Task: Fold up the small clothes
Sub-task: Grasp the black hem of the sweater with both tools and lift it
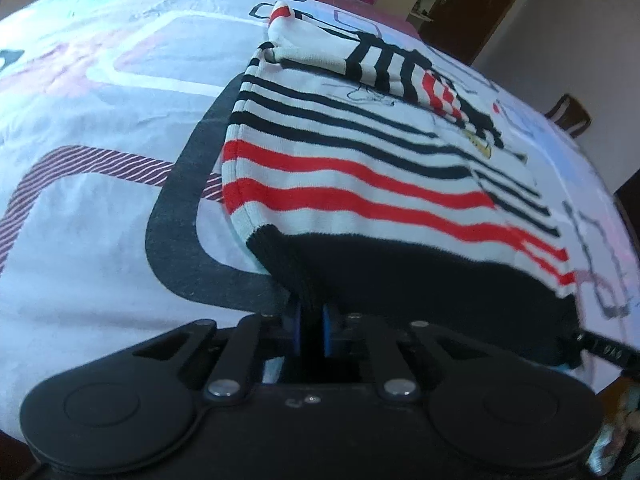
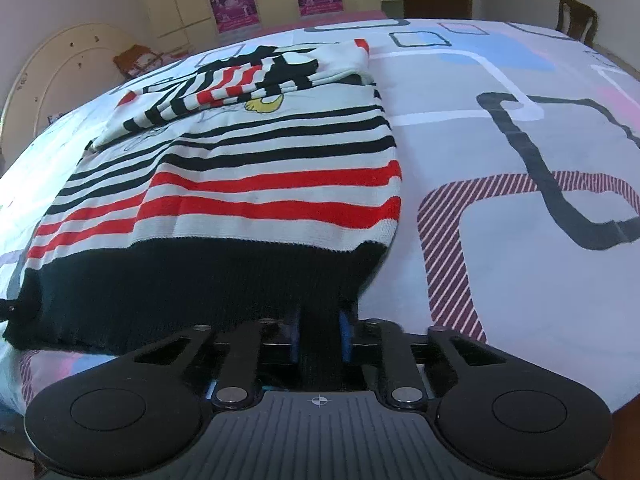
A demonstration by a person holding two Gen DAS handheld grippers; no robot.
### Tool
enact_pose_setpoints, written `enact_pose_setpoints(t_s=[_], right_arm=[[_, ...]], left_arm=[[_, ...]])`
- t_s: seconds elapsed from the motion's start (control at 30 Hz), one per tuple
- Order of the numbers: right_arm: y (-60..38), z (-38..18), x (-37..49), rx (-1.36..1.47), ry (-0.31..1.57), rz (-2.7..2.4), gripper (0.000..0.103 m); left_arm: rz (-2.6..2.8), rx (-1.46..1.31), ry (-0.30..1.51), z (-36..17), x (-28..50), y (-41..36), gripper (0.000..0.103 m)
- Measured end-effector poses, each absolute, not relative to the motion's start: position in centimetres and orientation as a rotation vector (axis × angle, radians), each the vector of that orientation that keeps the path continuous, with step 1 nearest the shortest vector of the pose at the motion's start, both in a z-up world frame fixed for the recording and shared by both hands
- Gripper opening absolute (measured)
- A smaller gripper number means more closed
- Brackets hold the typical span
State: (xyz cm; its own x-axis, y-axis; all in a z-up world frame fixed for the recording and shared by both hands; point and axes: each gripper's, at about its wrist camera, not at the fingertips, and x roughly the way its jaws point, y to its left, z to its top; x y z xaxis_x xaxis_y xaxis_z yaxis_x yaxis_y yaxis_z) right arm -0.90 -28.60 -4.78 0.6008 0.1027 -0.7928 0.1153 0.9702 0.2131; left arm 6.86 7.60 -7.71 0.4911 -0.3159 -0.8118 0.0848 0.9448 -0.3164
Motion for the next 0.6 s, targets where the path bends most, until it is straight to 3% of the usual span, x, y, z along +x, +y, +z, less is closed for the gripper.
enact_pose_setpoints(t_s=[0.6], right_arm=[[-30.8,2.3,5.3,0.384,0.685,0.067,0.009]], left_arm=[[-0.331,-0.352,0.804,-0.4,14.3,6.9,0.008]])
